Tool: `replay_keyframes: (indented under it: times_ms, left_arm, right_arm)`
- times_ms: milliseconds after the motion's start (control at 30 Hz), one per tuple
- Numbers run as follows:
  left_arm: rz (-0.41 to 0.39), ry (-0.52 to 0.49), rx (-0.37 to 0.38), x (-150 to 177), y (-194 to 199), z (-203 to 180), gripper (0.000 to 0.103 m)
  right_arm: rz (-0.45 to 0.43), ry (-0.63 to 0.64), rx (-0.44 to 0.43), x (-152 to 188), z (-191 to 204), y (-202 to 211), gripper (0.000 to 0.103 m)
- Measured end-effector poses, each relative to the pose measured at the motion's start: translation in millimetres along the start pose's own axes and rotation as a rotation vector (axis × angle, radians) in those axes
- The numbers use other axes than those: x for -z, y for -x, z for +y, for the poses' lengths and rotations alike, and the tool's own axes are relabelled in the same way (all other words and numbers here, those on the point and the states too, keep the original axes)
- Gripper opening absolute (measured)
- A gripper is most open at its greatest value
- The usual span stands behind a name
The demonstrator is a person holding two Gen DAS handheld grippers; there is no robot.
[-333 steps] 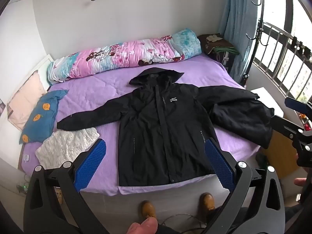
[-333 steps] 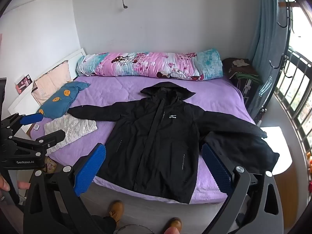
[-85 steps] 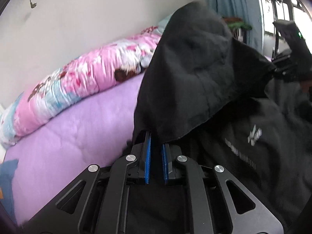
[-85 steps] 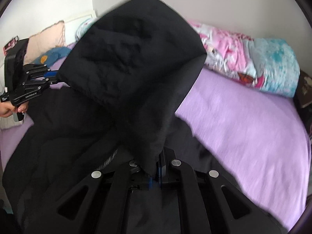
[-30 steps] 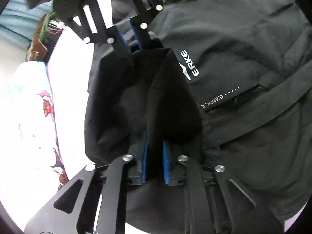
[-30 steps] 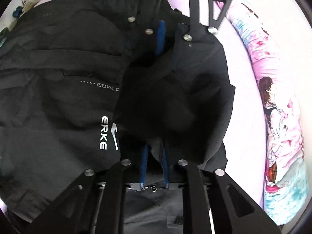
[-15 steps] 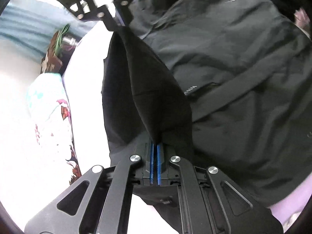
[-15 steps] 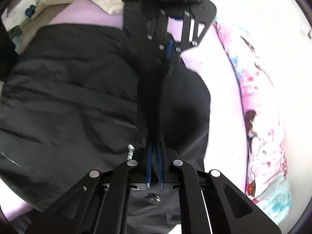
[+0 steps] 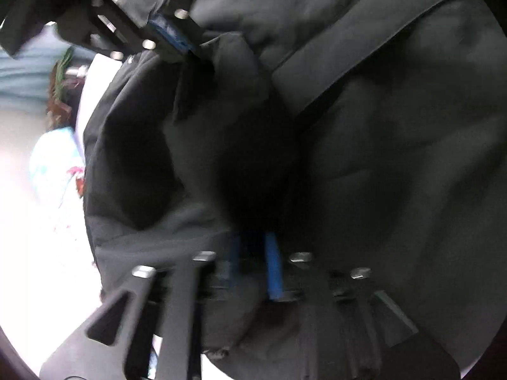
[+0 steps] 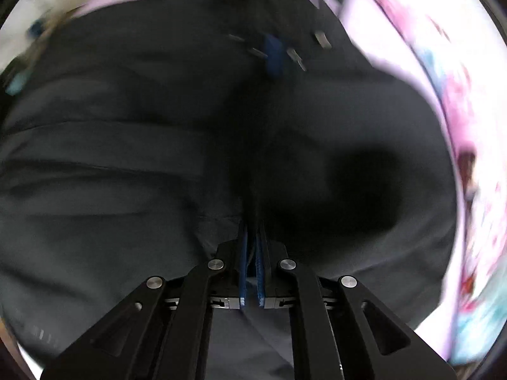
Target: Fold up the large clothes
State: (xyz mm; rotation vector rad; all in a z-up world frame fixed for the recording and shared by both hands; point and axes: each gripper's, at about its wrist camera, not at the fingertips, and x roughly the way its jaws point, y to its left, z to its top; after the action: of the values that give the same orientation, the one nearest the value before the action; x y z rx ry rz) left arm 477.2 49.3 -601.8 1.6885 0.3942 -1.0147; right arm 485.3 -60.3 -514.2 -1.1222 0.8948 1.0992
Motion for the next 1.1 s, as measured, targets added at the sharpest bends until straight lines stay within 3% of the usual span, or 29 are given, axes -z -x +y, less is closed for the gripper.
replay_keyframes:
  times_ms: [33, 100, 133, 167, 267, 367, 433, 533, 600, 667, 800, 933, 1000, 1100]
  left_arm:
    - [0.005, 0.014, -0.052, -2, -3, -1, 0.045]
    - [0.008, 0.073, -0.124, -2, 1, 5, 0.087]
    - [-0.012, 0.106, -0.132, 1, 9, 10, 0.096]
    - [-0.075, 0.144, -0.141, 6, 28, 17, 0.097]
    - [-0.12, 0.208, -0.184, 15, 58, 36, 0.097]
    - [-0.15, 0.407, -0.145, 23, 84, 75, 0.097]
    - [-0.155, 0.595, -0.122, 26, 90, 112, 0.097]
    - [-0.108, 0.822, -0.132, 22, 73, 155, 0.097]
    - [-0.032, 0.945, -0.174, 14, 42, 181, 0.097]
    - [0.012, 1.048, -0.171, 15, 16, 194, 0.097]
    - [0.111, 1.253, -0.142, 24, -34, 182, 0.097]
    - [0.255, 1.391, -0.046, 41, -84, 144, 0.097]
    - [0.237, 1.465, 0.002, 54, -97, 126, 0.098]
    - [0.234, 1.507, -0.008, 55, -96, 125, 0.098]
  right_arm:
    - [-0.004, -0.022, -0.009, 2, -2, -2, 0.009]
    - [-0.033, -0.059, -0.025, 6, -6, 11, 0.02]
    - [-0.059, -0.067, -0.04, 8, -7, 24, 0.05]
    - [-0.087, -0.066, -0.045, 11, -8, 35, 0.094]
    - [-0.181, -0.075, -0.069, 26, -15, 80, 0.096]
    - [-0.245, -0.222, -0.075, 36, -41, 110, 0.096]
    - [-0.308, -0.359, -0.074, 38, -62, 127, 0.096]
    - [-0.362, -0.587, -0.034, 35, -118, 122, 0.096]
    - [-0.369, -0.74, 0.038, 38, -137, 107, 0.096]
    - [-0.36, -0.819, 0.056, 34, -150, 85, 0.096]
    - [-0.293, -0.988, 0.13, 36, -151, 31, 0.096]
    - [-0.167, -0.968, 0.149, 31, -141, -20, 0.096]
    - [-0.108, -0.993, 0.098, 39, -132, -46, 0.097]
    - [-0.132, -1.006, 0.095, 43, -132, -47, 0.098]
